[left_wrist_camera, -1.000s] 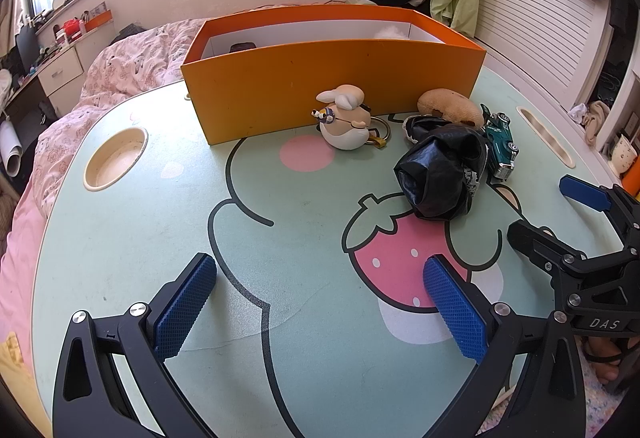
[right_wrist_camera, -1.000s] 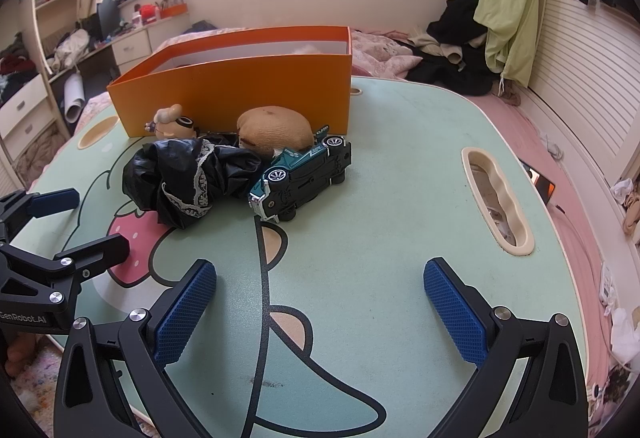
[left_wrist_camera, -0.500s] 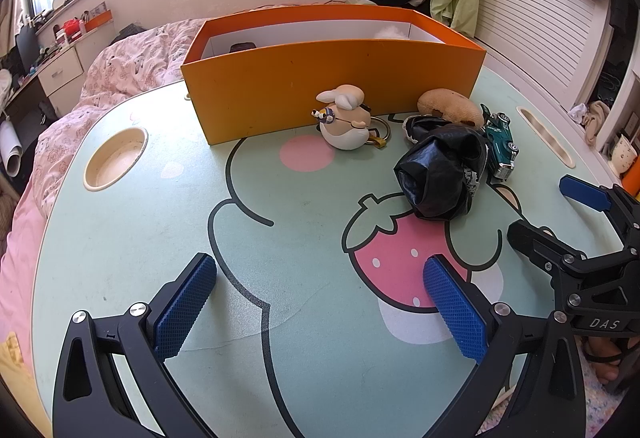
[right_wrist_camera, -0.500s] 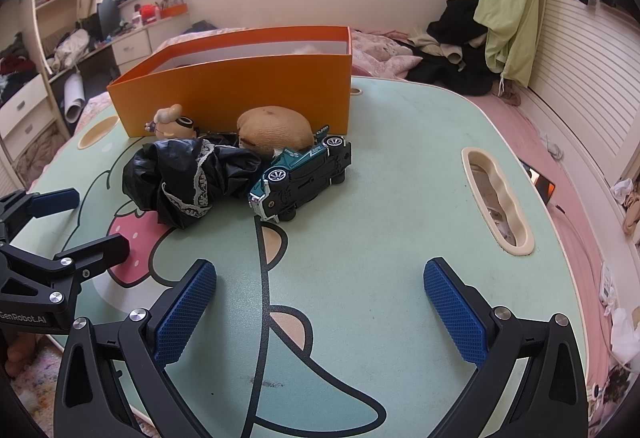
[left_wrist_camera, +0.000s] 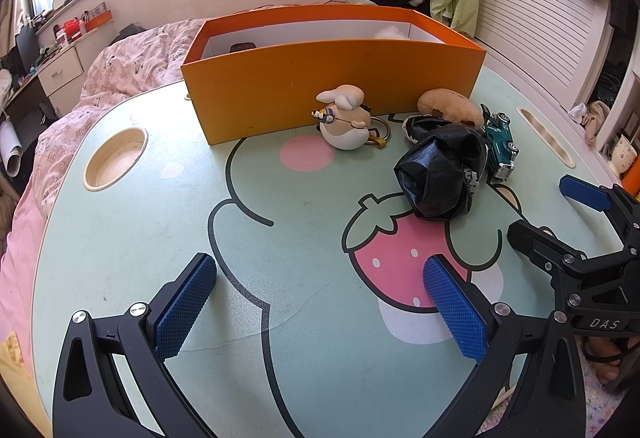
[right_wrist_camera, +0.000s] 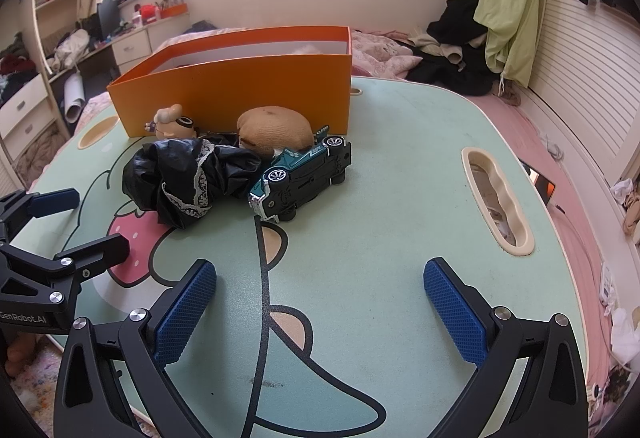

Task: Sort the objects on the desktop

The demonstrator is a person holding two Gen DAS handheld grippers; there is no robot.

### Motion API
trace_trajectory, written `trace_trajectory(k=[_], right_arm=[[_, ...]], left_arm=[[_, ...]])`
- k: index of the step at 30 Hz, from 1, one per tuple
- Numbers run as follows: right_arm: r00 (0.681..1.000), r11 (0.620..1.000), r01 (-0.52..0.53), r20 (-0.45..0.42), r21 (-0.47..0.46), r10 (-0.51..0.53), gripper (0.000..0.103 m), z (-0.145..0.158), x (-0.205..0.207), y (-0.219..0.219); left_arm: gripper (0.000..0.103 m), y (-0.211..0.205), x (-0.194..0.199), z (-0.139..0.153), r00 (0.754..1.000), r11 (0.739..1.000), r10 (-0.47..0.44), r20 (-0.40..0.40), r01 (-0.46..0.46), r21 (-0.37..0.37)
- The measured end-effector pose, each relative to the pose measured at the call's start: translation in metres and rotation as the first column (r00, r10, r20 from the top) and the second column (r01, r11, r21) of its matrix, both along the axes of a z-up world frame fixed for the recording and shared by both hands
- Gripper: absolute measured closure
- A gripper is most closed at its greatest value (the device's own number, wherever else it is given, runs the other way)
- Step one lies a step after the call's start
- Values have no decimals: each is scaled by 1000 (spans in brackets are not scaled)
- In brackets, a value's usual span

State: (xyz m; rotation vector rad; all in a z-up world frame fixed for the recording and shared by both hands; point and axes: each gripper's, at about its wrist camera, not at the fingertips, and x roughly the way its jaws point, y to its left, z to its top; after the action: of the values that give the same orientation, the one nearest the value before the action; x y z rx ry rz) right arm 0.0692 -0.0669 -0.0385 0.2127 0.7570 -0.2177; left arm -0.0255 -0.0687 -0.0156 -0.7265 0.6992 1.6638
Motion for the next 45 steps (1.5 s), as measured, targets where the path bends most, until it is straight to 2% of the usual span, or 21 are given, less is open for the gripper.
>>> trace_trajectory(k=[21, 26, 30, 36, 40, 43, 45], right_arm=[[1000, 1000, 17, 4, -5, -17, 0, 0, 0, 0], [999, 999, 49, 16, -3, -49, 0, 1, -3, -3], [989, 991, 131, 61, 13, -131, 0, 6, -16, -16], [964, 972, 234, 123, 24, -235, 0, 15, -30, -29], [956, 966, 259, 138, 26, -260, 0, 17, -33, -30], [951, 960, 277, 131, 41, -280, 0, 16, -34, -34], [948, 957, 285, 130, 63, -291, 0, 14, -35, -38]], left_arm=[[0, 0, 0, 0, 1000, 1000, -3, 0, 3, 1], [0, 0, 0, 1, 1000, 1000, -10, -1, 10, -3], [0, 1, 8, 6, 999, 999, -43, -18, 43, 4], [0, 12, 24, 27, 993, 990, -111, -37, 114, 82], [0, 36, 33, 37, 984, 979, -177, -7, 177, 107], [1, 53, 47, 40, 972, 966, -236, -16, 236, 105], [5, 61, 53, 37, 966, 962, -259, -10, 258, 90]])
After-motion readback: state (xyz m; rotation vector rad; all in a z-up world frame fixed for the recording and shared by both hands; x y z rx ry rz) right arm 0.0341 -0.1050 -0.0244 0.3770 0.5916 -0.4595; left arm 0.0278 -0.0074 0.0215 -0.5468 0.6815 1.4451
